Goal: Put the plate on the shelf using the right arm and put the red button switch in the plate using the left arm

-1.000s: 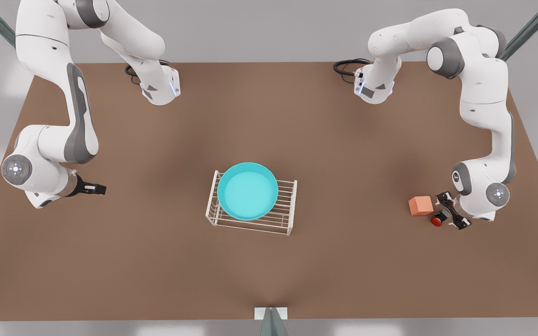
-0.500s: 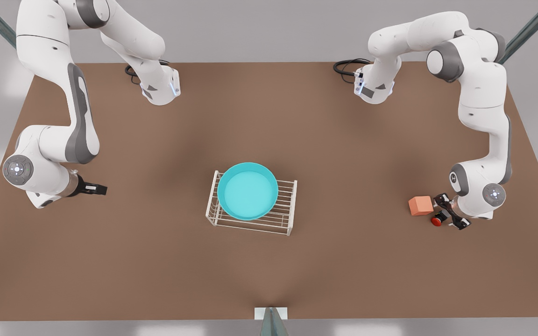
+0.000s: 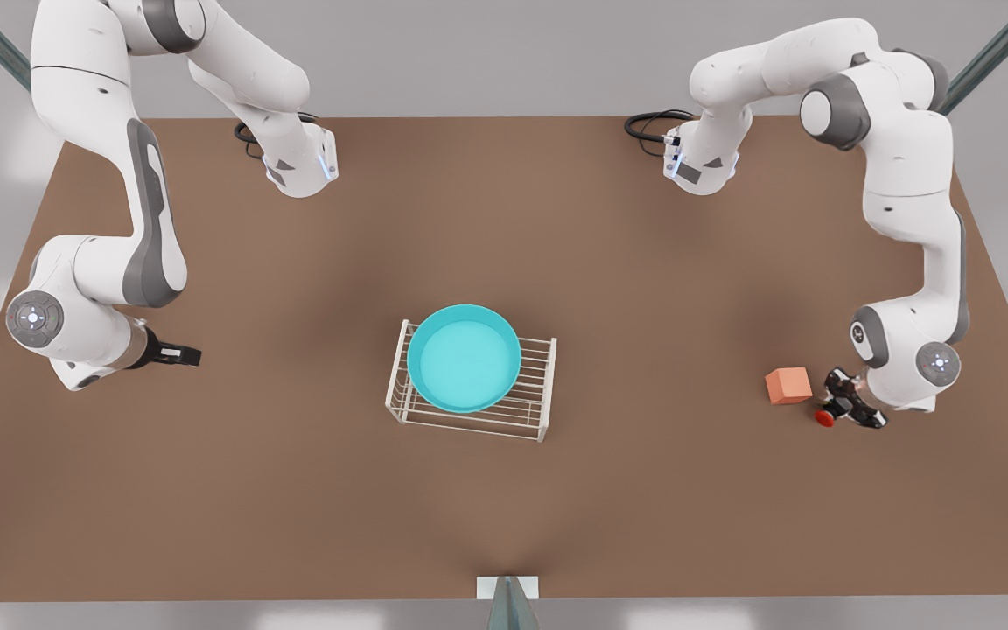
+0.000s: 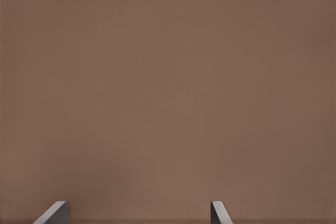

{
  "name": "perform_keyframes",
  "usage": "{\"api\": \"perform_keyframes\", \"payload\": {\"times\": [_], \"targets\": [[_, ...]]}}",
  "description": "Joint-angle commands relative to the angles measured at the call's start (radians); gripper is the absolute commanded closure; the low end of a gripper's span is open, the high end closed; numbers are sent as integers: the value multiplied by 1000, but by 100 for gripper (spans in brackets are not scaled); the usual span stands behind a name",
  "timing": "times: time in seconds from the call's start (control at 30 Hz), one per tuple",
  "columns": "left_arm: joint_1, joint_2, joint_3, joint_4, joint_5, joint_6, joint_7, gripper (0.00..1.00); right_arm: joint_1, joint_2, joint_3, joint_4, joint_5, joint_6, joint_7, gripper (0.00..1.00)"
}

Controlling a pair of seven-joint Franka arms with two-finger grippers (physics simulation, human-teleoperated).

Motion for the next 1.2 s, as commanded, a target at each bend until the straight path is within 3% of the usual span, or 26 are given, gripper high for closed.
{"api": "perform_keyframes", "payload": {"times": [0.0, 0.13, 0.3, 0.43, 0.57, 0.83, 1.03, 1.17], "targets": [[1, -5, 2, 29, 10, -81, 45, 78, 0, -1, 0, 0, 1, 0, 4, 0], [-14, -19, -44, 146, -64, -190, 37, 78, 0, -1, 0, 0, 1, 0, 4, 0], [-14, -163, -294, 181, -58, -237, -17, 78, 0, -1, 0, 2, -1, 0, 13, 0], [-60, -172, -504, 250, -50, -194, -43, 78, 2, -1, 0, 2, -1, 0, 16, 0], [-310, -155, -500, 250, -50, 74, -156, 78, 2, -1, 2, 2, -1, 0, 16, 0], [-591, -55, -497, 233, -53, 539, -322, 78, 12, 7, 2, 0, -1, 0, 24, 0], [-646, -51, -483, 31, 106, 591, -310, 78, 12, 7, 2, 2, -1, 0, 27, 0], [-654, -39, -481, 9, 146, 591, -308, 74, 12, 7, 2, 2, -1, 0, 27, 0]]}}
